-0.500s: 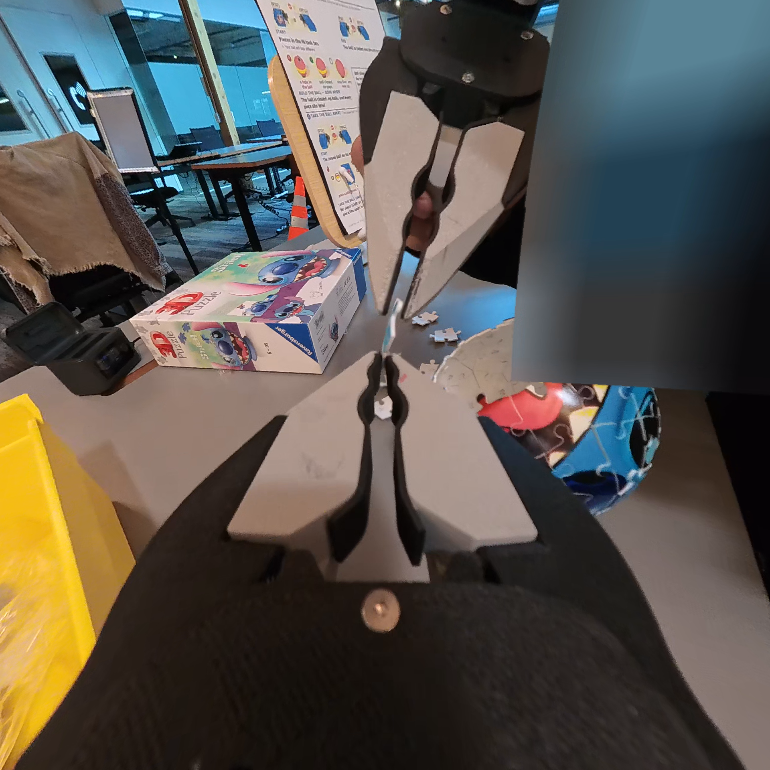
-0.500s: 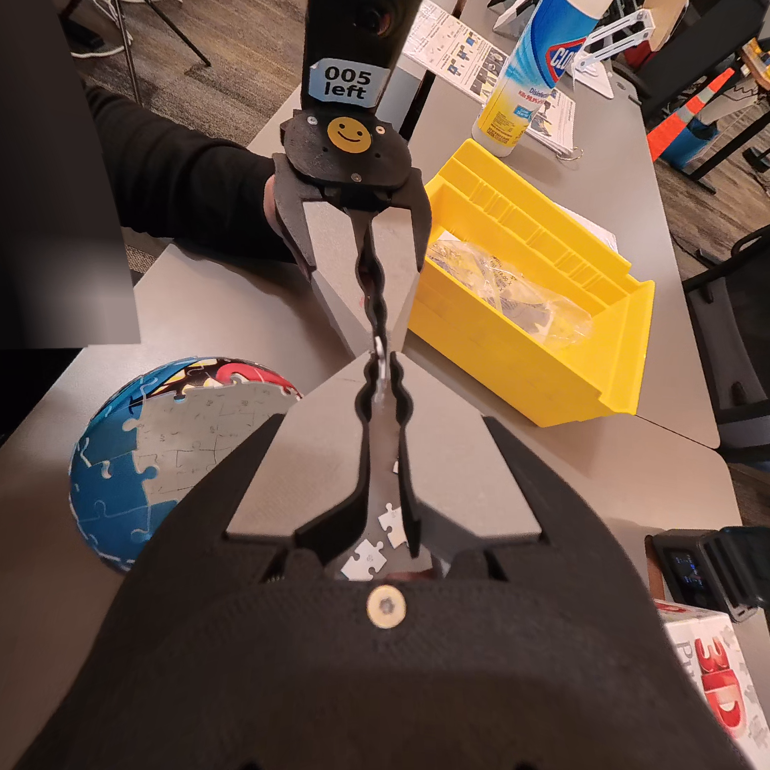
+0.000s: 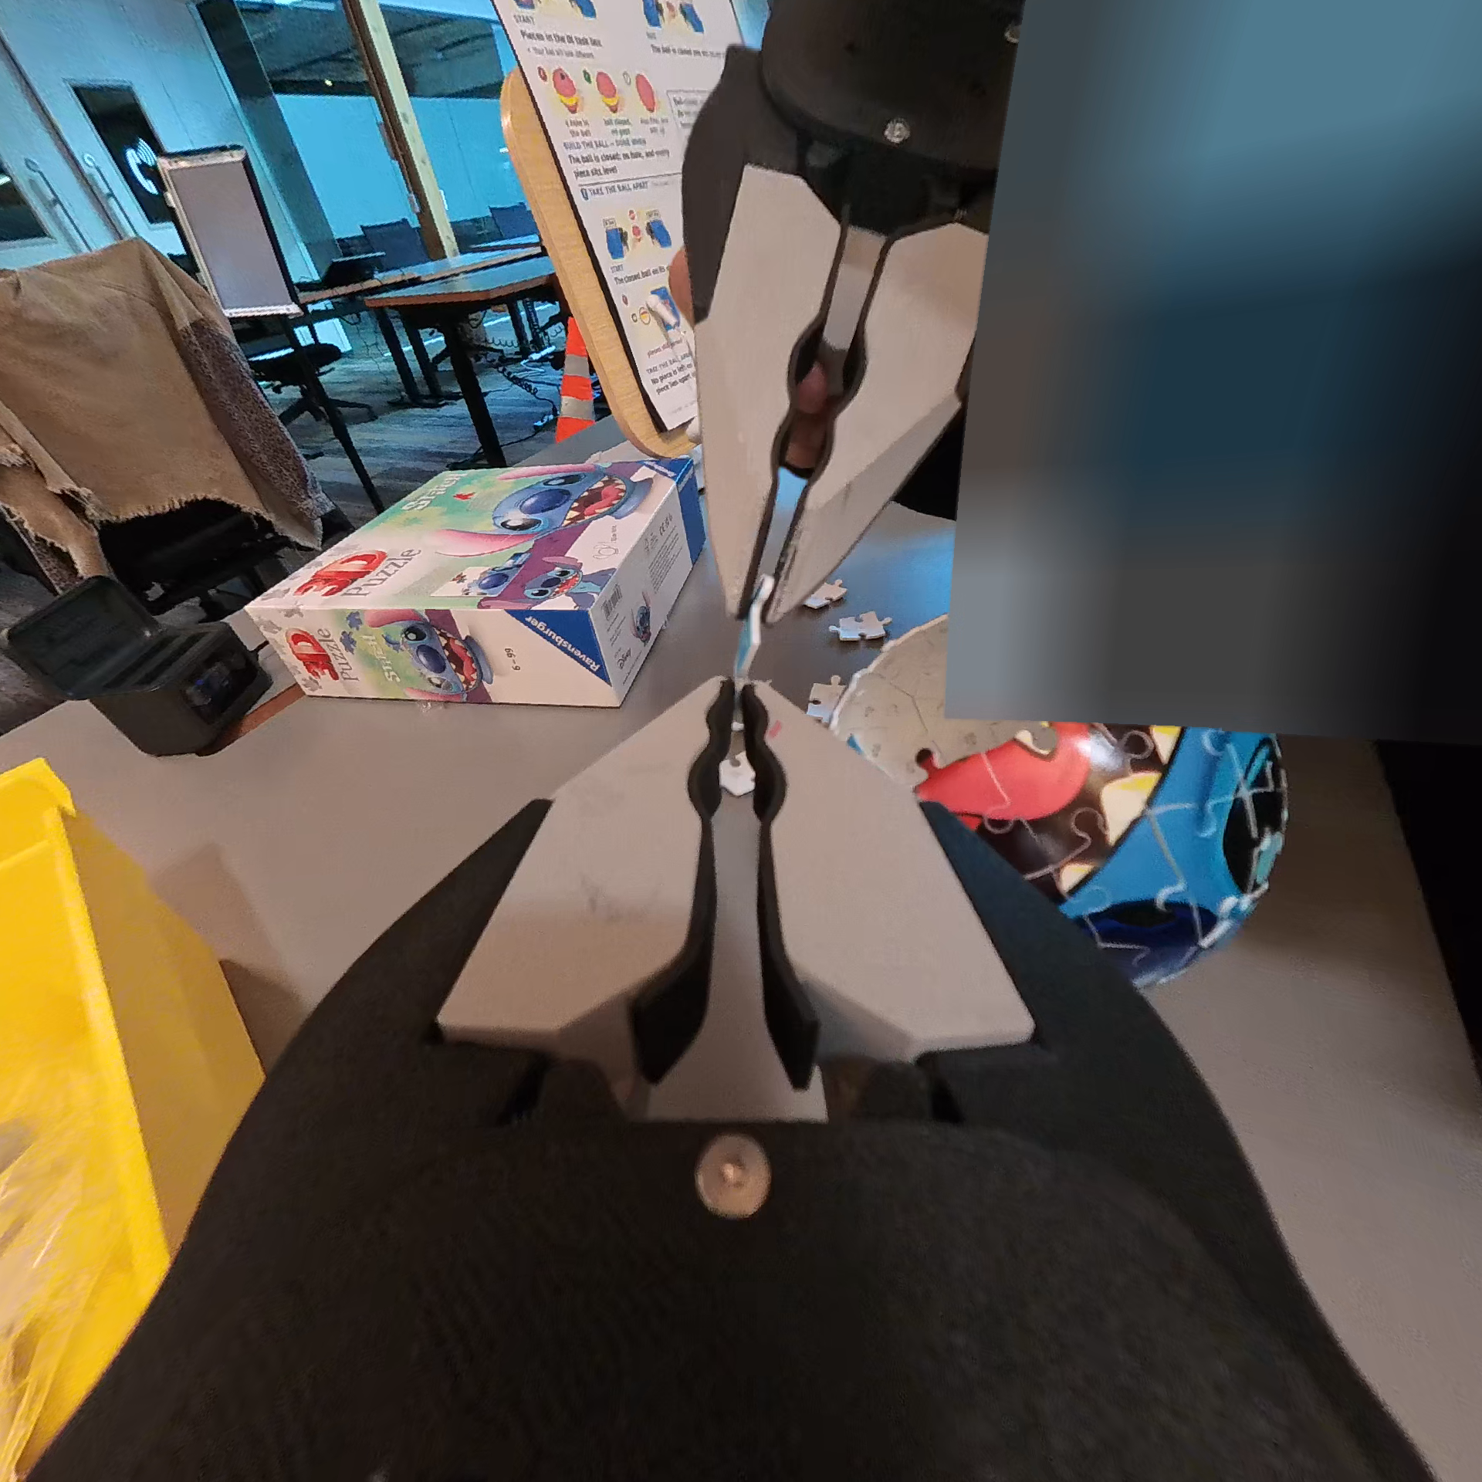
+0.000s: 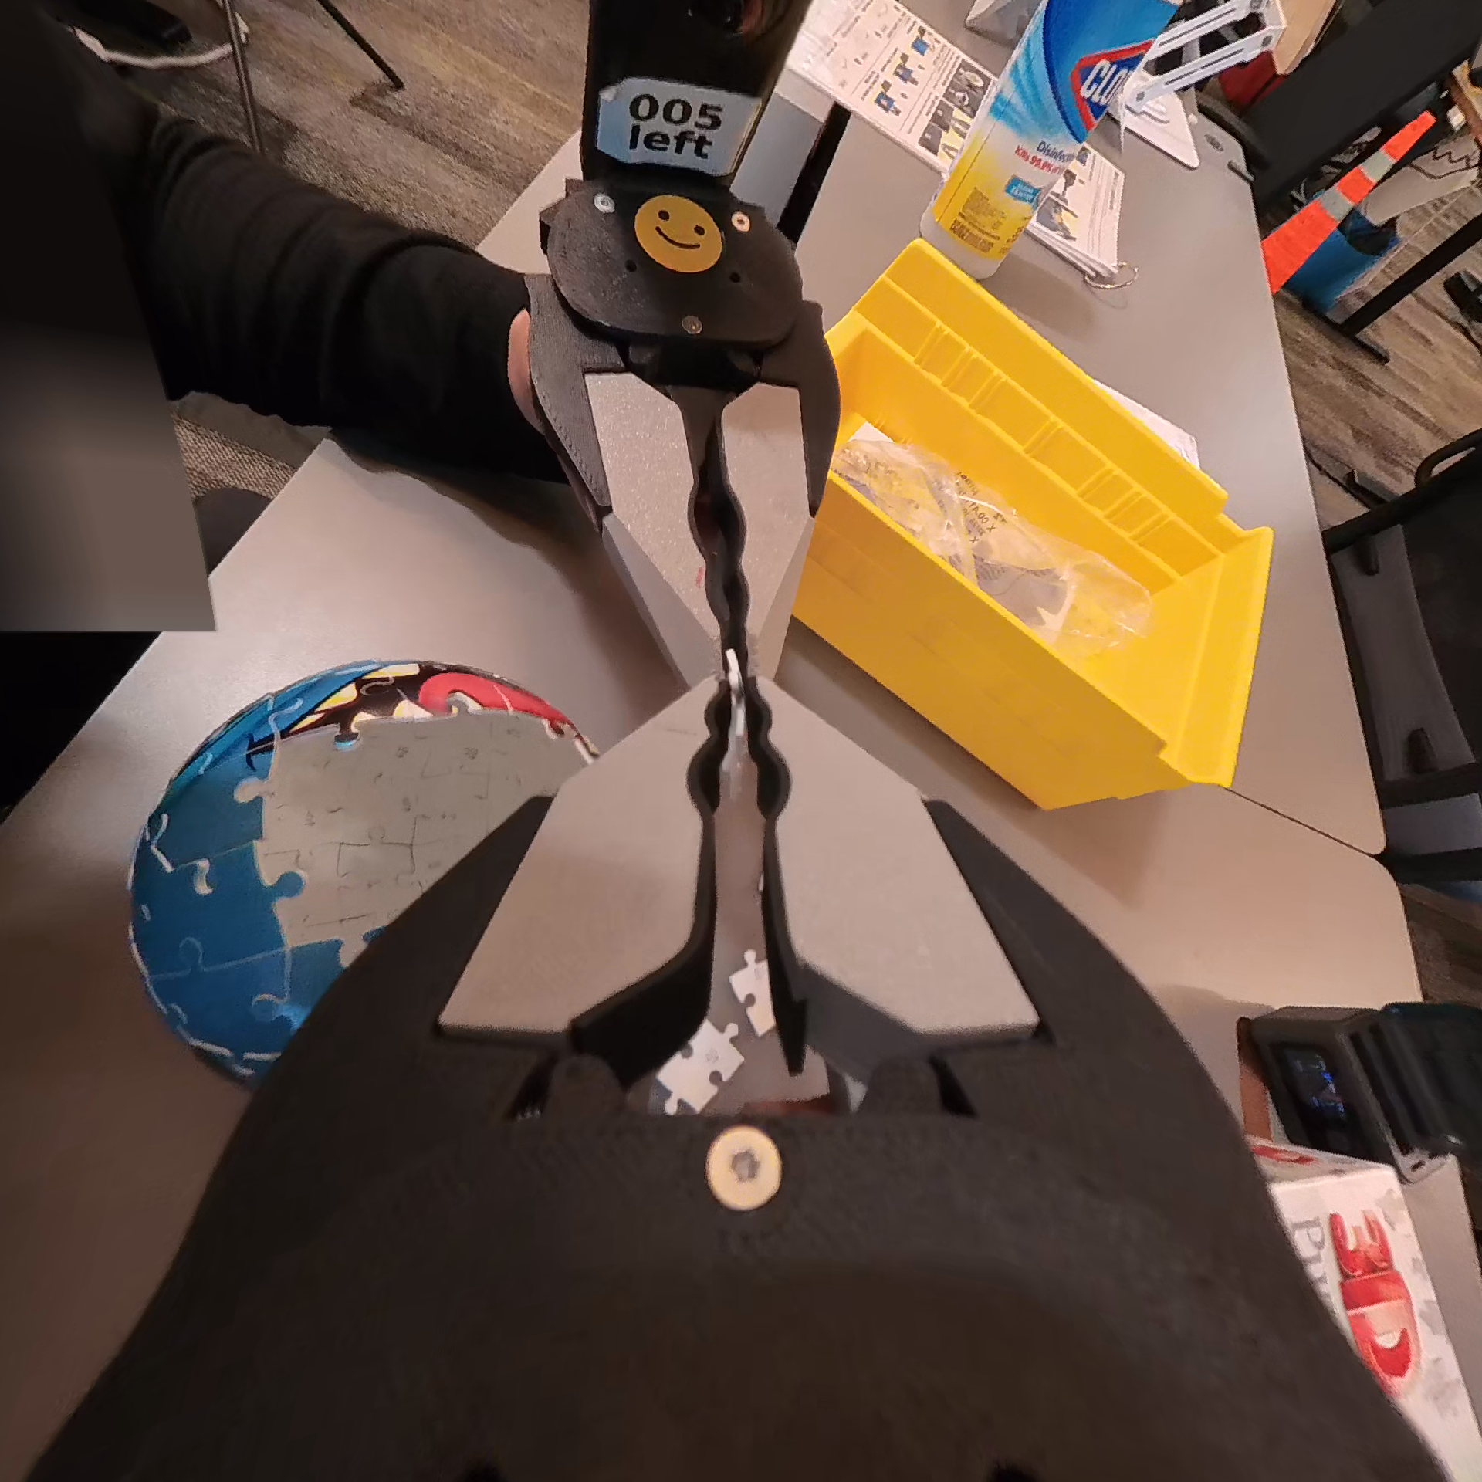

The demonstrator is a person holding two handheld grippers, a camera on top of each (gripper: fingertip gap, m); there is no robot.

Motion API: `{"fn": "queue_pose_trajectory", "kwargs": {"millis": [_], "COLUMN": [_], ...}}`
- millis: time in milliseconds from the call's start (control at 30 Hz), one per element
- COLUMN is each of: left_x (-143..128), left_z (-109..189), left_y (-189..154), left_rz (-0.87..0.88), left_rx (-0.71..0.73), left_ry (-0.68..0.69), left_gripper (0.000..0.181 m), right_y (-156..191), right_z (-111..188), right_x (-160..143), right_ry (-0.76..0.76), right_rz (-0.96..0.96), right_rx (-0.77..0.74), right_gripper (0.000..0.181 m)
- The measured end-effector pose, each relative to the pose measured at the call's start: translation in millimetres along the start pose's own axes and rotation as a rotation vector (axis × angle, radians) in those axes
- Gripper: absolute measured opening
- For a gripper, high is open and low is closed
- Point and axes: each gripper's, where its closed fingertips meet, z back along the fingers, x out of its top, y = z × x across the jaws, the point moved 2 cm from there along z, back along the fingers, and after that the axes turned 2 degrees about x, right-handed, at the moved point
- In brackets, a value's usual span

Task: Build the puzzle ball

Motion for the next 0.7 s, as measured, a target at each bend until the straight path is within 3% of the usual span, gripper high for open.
{"fn": "queue_pose_trajectory", "kwargs": {"millis": [467, 700], "left_x": [-1, 14], "left_z": [0, 12], "left_y": [-5, -6], "left_rz": [0.013, 0.035], "left_rx": [-0.037, -0.058], "left_ry": [-0.024, -0.114], "left_gripper": [0.001, 0.015], "right_y": [5, 12], "right_z": [7, 11], "right_x": [-18, -19], "right_ry": [0.043, -0.019], "right_rz": [0.066, 0.033], "right_rx": [-0.06, 0.021], "right_gripper": [0.0, 0.0]}}
